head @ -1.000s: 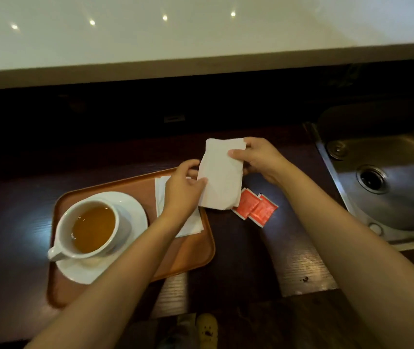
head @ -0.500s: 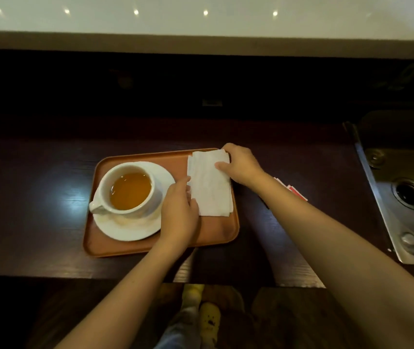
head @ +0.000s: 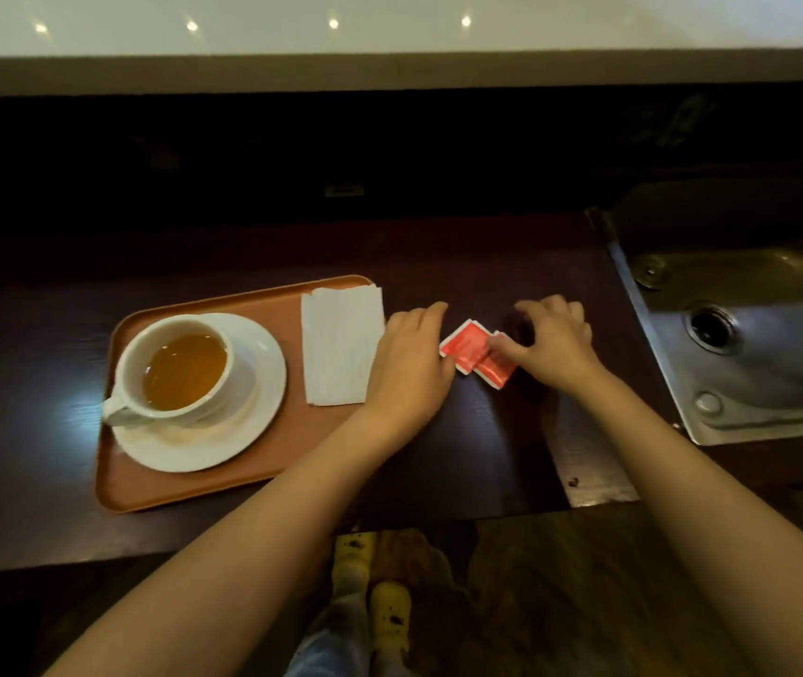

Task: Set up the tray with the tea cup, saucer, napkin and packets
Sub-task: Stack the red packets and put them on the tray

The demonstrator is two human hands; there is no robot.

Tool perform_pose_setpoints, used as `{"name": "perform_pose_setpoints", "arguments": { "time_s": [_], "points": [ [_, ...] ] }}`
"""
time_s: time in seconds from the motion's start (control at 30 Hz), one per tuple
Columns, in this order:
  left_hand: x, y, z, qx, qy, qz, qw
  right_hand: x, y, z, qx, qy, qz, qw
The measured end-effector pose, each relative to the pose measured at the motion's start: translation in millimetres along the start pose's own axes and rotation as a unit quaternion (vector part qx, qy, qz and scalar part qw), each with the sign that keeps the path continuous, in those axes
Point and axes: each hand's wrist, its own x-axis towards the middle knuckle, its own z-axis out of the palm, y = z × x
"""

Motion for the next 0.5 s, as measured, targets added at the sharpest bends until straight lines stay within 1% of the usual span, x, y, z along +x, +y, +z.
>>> {"name": "perform_pose_setpoints", "arguments": {
  "time_s": [0.1,0.17,0.3,0.4,0.5],
  "points": [
    [13,12,21,0.037,-0.073,-0.004,0.997,-27,15,6,-0.035,-0.005,-0.009,0.999],
    [17,15,33,0.050,-0.094,-0.007,0.994,-38,18,13,-0.046,0.007,-0.026,0.999],
    [19,12,45,0.080,-0.084,0.004,0.993,-43,15,22,0.001,0.047,-0.027,0.999],
    [23,11,46,0.044,-0.076,-0.009,0.996,-44,11,27,0.022,0.065,-0.021,0.997],
    [24,11,47,0.033,-0.090,0.021,0.995,-45,8,32,0.027,0.065,-0.034,0.997]
  ]
}}
